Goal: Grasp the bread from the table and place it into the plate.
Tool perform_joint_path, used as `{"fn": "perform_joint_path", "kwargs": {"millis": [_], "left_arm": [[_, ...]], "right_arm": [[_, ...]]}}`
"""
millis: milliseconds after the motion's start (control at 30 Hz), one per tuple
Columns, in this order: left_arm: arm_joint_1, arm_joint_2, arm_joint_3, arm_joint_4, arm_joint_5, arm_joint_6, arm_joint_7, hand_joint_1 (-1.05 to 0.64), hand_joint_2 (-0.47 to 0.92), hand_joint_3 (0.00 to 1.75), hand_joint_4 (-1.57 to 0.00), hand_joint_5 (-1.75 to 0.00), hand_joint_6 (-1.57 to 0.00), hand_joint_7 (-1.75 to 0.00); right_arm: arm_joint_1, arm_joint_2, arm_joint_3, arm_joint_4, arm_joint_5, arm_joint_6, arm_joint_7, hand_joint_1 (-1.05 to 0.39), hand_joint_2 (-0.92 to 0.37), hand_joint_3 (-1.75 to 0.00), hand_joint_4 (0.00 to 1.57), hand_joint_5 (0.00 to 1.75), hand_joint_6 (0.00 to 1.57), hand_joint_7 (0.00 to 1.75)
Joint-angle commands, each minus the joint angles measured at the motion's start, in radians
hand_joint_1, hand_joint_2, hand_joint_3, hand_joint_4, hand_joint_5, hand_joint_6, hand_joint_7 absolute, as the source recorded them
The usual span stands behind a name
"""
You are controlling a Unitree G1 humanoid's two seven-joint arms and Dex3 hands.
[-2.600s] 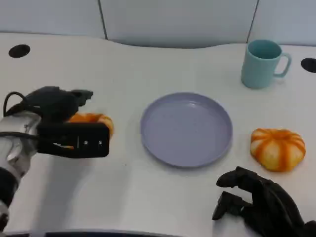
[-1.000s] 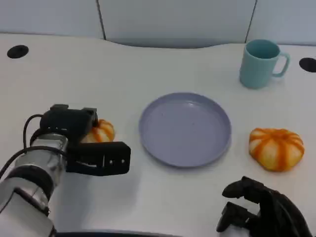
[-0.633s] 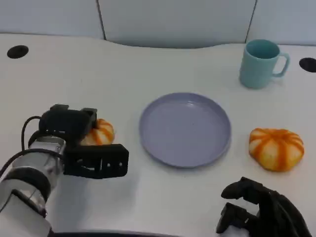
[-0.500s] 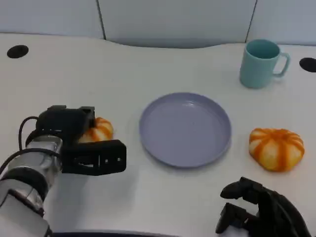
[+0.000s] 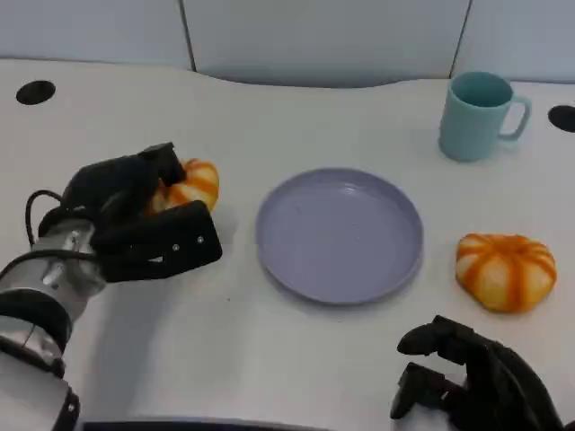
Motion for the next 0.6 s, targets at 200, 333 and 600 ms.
{"fn": "perform_joint_path", "kwargs": {"millis": [200,333,600], "left_arm": [[-0.033,-0.018,-0.008,-0.059,0.011,-0.134,0.051,-0.13,0.86,0.19,-0.85,-1.75,-0.65,-1.75],[-0.05,-0.039,-0.035,-0.083,0.037,-0.146,0.046,-0.16,0.84,0.2,-0.88,-1.75,-0.66,-1.75],[-0.082,-0.094,-0.1,-0.089,0.095,-0.178,0.065,-0.21,0.81,0.26,-0.95,-1.75,-0.7,-1.75]], "right_arm": [[-0.006,-0.008,0.005,0.002,-0.011,-0.002,-0.022,-0.5,-0.92,-0.44,0.7,1.42,0.7,1.0],[-0.016,-0.005,0.007,0.018,-0.002,0.0,-0.007,-0.5,-0.92,-0.45,0.68,1.41,0.69,1.0],[-0.03,0.002,0.012,0.036,-0.017,-0.005,-0.019,-0.5,-0.92,-0.42,0.72,1.38,0.74,0.97]]}}
